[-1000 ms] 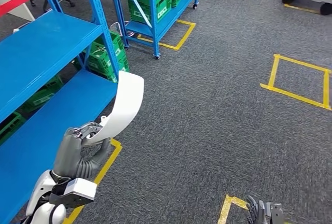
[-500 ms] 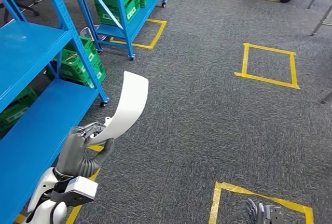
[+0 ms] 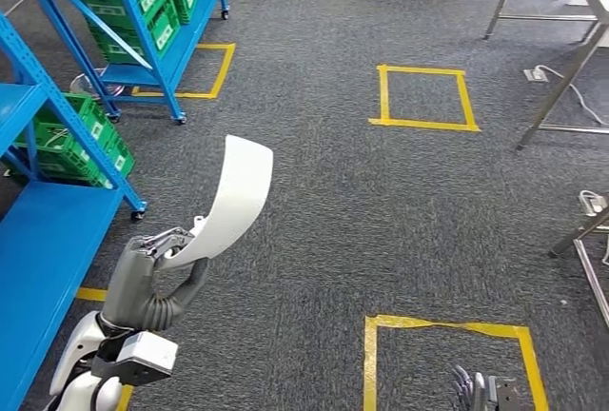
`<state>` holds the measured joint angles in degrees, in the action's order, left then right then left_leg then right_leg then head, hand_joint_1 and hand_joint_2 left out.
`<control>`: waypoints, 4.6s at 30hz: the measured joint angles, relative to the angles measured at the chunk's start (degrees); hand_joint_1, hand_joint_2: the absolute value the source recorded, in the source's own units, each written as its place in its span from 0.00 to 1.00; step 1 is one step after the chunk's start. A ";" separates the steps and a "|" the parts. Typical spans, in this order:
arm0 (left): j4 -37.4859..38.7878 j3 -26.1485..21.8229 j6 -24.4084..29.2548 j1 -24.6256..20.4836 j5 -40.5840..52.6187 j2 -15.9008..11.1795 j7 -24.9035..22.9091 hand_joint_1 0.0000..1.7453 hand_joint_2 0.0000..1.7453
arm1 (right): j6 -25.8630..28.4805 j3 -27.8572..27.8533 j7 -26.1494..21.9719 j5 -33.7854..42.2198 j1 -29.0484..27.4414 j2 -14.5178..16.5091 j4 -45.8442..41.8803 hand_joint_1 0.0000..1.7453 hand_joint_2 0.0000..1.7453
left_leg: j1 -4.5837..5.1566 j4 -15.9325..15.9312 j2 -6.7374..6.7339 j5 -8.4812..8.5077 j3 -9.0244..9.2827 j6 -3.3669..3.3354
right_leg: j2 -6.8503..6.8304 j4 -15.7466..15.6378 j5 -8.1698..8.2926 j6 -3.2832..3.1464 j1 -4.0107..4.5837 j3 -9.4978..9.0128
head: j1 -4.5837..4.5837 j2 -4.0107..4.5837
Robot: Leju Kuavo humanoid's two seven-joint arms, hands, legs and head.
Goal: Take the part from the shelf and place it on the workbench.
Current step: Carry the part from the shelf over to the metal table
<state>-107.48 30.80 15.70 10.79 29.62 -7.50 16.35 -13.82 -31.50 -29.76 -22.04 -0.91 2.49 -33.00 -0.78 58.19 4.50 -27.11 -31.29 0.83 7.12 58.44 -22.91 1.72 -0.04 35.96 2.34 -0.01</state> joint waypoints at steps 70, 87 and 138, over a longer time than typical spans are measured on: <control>0.49 -0.88 -3.39 -0.41 -6.94 -0.97 2.23 1.00 1.00 | 8.22 -1.42 3.66 0.47 -3.62 3.52 -3.10 0.00 0.00 | 0.17 -0.51 -5.27 0.83 -1.66 -1.31 | -6.61 15.87 -8.30 1.82 -0.15 8.17 | -0.68 0.01; 7.24 -3.90 -8.03 -6.69 -13.75 -0.55 5.29 1.00 1.00 | -0.02 -11.91 8.17 -5.92 -9.36 9.61 -13.50 0.00 0.00 | 0.26 15.47 -4.80 -3.73 -10.31 1.69 | -4.76 0.04 -6.17 -2.03 0.22 -6.00 | 0.26 0.01; 21.97 -5.87 -5.90 -15.82 -17.60 5.33 7.27 1.00 1.00 | -0.82 -11.98 21.89 -0.61 -21.04 15.74 -27.94 0.00 0.00 | 0.67 -2.95 -8.08 -8.03 10.77 -0.21 | -10.59 3.26 -0.44 -1.69 1.76 5.11 | -0.16 0.01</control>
<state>-85.50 24.93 9.80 -5.03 12.02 -2.16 23.63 -14.64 -43.48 -7.87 -22.65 -21.96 18.23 -60.94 -0.11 55.24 -3.58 -35.13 -20.52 0.62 -3.47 61.70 -23.34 0.03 1.72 41.07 2.18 0.00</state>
